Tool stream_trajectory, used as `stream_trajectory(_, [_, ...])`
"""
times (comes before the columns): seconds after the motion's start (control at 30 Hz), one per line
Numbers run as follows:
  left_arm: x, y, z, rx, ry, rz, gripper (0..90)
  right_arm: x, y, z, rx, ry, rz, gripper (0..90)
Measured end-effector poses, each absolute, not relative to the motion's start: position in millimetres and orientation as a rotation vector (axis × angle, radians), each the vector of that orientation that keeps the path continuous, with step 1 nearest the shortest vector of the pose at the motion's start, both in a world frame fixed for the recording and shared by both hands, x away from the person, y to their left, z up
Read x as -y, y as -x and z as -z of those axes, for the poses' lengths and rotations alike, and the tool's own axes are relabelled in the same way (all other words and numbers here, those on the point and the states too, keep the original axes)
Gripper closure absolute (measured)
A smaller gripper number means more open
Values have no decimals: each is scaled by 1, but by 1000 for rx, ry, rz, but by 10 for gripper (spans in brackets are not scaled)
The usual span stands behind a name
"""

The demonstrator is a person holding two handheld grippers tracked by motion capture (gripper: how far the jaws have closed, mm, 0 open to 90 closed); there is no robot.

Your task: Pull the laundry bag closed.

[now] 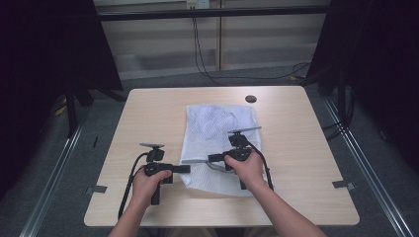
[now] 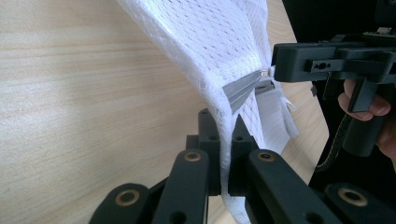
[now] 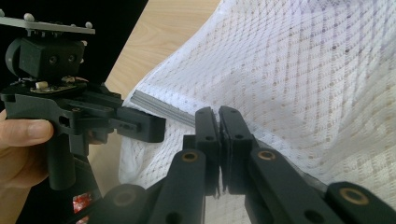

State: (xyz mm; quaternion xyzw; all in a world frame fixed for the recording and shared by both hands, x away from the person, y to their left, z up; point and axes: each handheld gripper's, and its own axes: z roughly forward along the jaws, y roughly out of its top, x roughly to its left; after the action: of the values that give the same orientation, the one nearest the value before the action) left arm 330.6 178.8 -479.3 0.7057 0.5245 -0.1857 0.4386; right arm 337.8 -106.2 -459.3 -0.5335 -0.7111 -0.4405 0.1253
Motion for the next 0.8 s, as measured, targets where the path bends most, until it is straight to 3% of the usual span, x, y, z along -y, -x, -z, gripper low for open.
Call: stream_trajectory(0.8, [-183, -331, 477, -1314, -1743, 458, 886, 124, -338, 460, 2059, 1598, 1277, 870])
